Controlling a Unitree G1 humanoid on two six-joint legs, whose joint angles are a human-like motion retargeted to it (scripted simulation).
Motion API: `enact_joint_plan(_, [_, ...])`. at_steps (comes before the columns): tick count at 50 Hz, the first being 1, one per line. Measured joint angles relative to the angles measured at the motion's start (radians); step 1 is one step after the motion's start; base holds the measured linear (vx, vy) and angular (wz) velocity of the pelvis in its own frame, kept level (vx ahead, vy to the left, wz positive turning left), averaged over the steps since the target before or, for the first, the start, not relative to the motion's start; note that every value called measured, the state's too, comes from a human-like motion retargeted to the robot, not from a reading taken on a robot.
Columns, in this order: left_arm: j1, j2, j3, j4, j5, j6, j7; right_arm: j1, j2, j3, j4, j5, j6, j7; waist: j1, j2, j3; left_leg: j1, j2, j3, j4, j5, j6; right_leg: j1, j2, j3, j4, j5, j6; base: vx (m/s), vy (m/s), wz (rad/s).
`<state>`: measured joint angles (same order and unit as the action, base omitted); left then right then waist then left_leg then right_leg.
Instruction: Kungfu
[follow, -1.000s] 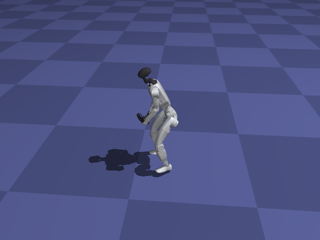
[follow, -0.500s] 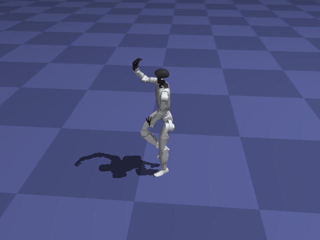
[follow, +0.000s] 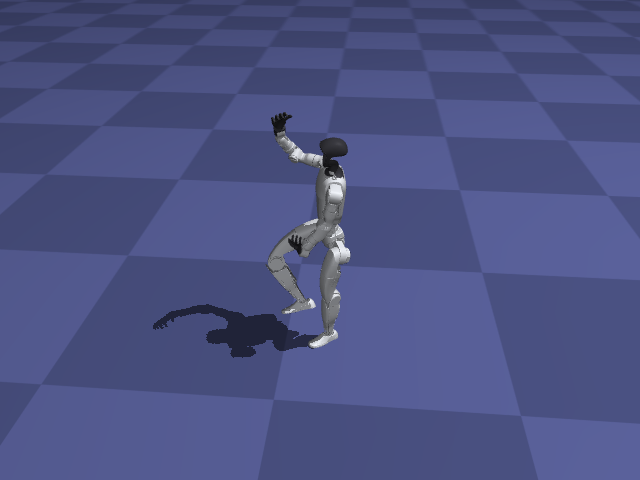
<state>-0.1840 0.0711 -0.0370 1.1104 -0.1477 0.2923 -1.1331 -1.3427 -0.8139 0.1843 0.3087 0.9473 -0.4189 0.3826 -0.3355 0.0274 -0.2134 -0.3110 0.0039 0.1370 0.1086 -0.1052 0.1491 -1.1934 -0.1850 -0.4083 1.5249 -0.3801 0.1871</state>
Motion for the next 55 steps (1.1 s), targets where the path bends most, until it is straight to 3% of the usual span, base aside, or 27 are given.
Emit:
enact_joint_plan(7, [-0.07,-0.042,0.005,-0.03,-0.246,-0.046,0.176,0.199,0.279,0.0,-0.038,-0.069,0.146,-0.003,0.02,-0.01,0.007,-0.047,0.01,0.092,0.008,-0.007,-0.021,0.117,0.071,0.036,-0.091,0.048,0.068,-0.12,-0.03,-0.59])
enact_joint_plan(10, [-0.145,-0.081,0.01,-0.035,-0.296,-0.109,0.224,0.325,0.48,0.03,-0.032,-0.026,0.23,0.067,0.044,-0.025,0.026,-0.137,0.058,0.126,0.096,-0.021,-0.071,0.188,0.171,0.068,-0.252,0.12,0.075,-0.3,-0.21,-0.52])
enact_joint_plan(13, [-0.228,-0.125,0.001,-0.025,-0.338,-0.168,0.202,0.463,0.686,0.081,0.033,0.042,0.355,0.197,0.061,-0.053,0.072,-0.275,0.095,0.142,0.301,-0.08,-0.121,0.292,0.24,0.173,-0.476,0.195,0.075,-0.26,-0.07,-0.18])
enact_joint_plan(18, [-0.31,-0.205,-0.032,-0.026,-0.379,-0.161,0.044,0.686,0.896,0.146,0.228,0.13,0.66,0.374,0.104,-0.064,0.177,-0.426,0.058,0.141,0.539,-0.217,-0.11,0.464,0.227,0.323,-0.889,0.454,0.075,-0.17,0.17,0.07])
enact_joint_plan(19, [-0.312,-0.216,-0.034,-0.026,-0.368,-0.155,0.003,0.721,0.918,0.156,0.275,0.149,0.696,0.385,0.122,-0.063,0.189,-0.46,0.051,0.151,0.58,-0.238,-0.103,0.474,0.217,0.358,-0.913,0.372,0.058,-0.21,0.24,-0.27])
enact_joint_plan(20, [-0.312,-0.228,-0.035,-0.025,-0.356,-0.15,-0.038,0.754,0.937,0.165,0.323,0.169,0.723,0.39,0.147,-0.059,0.197,-0.493,0.045,0.173,0.612,-0.255,-0.091,0.472,0.203,0.406,-0.906,0.219,0.034,-0.18,0.17,-0.58])
enact_joint_plan(22, [-0.311,-0.24,-0.059,-0.024,-0.346,-0.156,-0.086,0.809,0.96,0.186,0.38,0.2,0.725,0.357,0.199,-0.068,0.228,-0.561,0.059,0.192,0.686,-0.278,-0.103,0.43,0.186,0.434,-0.86,0.063,-0.102,-0.24,-0.06,-0.57])
enact_joint_plan(24, [-0.297,-0.239,-0.077,-0.017,-0.355,-0.169,-0.11,0.837,0.939,0.217,0.382,0.233,0.744,0.325,0.233,-0.073,0.255,-0.609,0.072,0.209,0.736,-0.299,-0.11,0.359,0.2,0.413,-0.801,0.058,-0.178,-0.37,0.07,-0.38])
enact_joint_plan(27, [-0.267,-0.251,-0.111,0.018,-0.399,-0.168,-0.125,0.866,0.901,0.24,0.351,0.192,0.772,0.328,0.237,-0.036,0.297,-0.662,0.081,0.194,0.785,-0.298,-0.122,0.296,0.201,0.395,-0.725,0.017,-0.204,-0.22,-0.06,0.31])
enact_joint_plan(32, [-0.212,-0.297,-0.146,0.074,-0.542,-0.087,-0.079,0.894,0.887,0.241,0.323,0.08,0.697,0.362,0.231,0.015,0.301,-0.677,0.106,0.177,0.797,-0.269,-0.146,0.293,0.191,0.333,-0.71,-0.013,-0.274,-0.07,-0.09,0.46])
enact_joint_plan(37, [-0.226,-0.28,-0.155,0.051,-0.551,-0.053,0.027,0.824,0.828,0.175,0.188,0.241,0.624,0.307,0.254,0.015,0.275,-0.571,0.094,0.196,0.686,-0.129,-0.221,0.406,0.178,0.326,-0.805,0.005,-0.314,0.03,-0.11,0.34])
enact_joint_plan(40, [-0.252,-0.235,-0.14,0.025,-0.509,-0.057,0.147,0.778,0.771,0.096,0.022,0.342,0.508,0.232,0.262,0.014,0.269,-0.487,0.062,0.176,0.623,0.005,-0.344,0.519,0.159,0.325,-0.893,0.032,-0.316,0.13,-0.05,0.69])
enact_joint_plan(42, [-0.276,-0.191,-0.133,0.005,-0.452,-0.094,0.182,0.736,0.69,0.014,-0.105,0.389,0.401,0.161,0.24,0.01,0.246,-0.473,0.005,0.293,0.613,0.115,-0.411,0.551,0.076,0.315,-0.907,0.033,-0.276,-0.04,0.34,1.75])
enact_joint_plan(45, [-0.296,-0.099,-0.129,-0.032,-0.294,-0.172,0.228,0.684,0.524,-0.137,-0.31,0.406,0.238,0.043,0.178,-0.009,0.185,-0.521,0.004,0.434,0.845,0.137,-0.411,0.61,-0.055,0.225,-0.942,0.04,-0.234,0.11,-0.06,2.53])
enact_joint_plan(47, [-0.275,-0.035,-0.092,-0.065,-0.146,-0.277,0.255,0.676,0.404,-0.253,-0.421,0.348,0.147,-0.033,0.176,-0.002,0.14,-0.586,0.09,0.42,1.066,0.127,-0.411,0.683,-0.056,0.155,-1.011,0.061,-0.236,0.24,-0.5,1.65])
enact_joint_plan(50, [-0.228,0.083,0.004,-0.114,0.055,-0.453,0.303,0.663,0.242,-0.403,-0.527,0.183,0.008,-0.153,0.274,-0.023,0.109,-0.685,0.297,0.362,1.226,0.145,-0.411,0.806,0.035,0.152,-1.136,0.104,-0.27,0.31,-0.56,-0.44])
enact_joint_plan(53, [-0.216,0.237,0.125,-0.148,0.181,-0.573,0.413,0.622,0.131,-0.489,-0.584,-0.065,-0.127,-0.319,0.359,-0.067,0.157,-0.732,0.519,0.351,0.978,0.303,-0.255,0.897,0.077,0.218,-1.181,0.127,-0.292,0.07,-0.3,-0.96])
enact_joint_plan(55, [-0.225,0.335,0.196,-0.138,0.221,-0.634,0.556,0.586,0.073,-0.519,-0.618,-0.266,-0.197,-0.486,0.38,-0.108,0.182,-0.753,0.593,0.34,0.654,0.357,-0.195,0.921,0.066,0.252,-1.189,0.13,-0.302,-0.1,-0.17,-0.36])
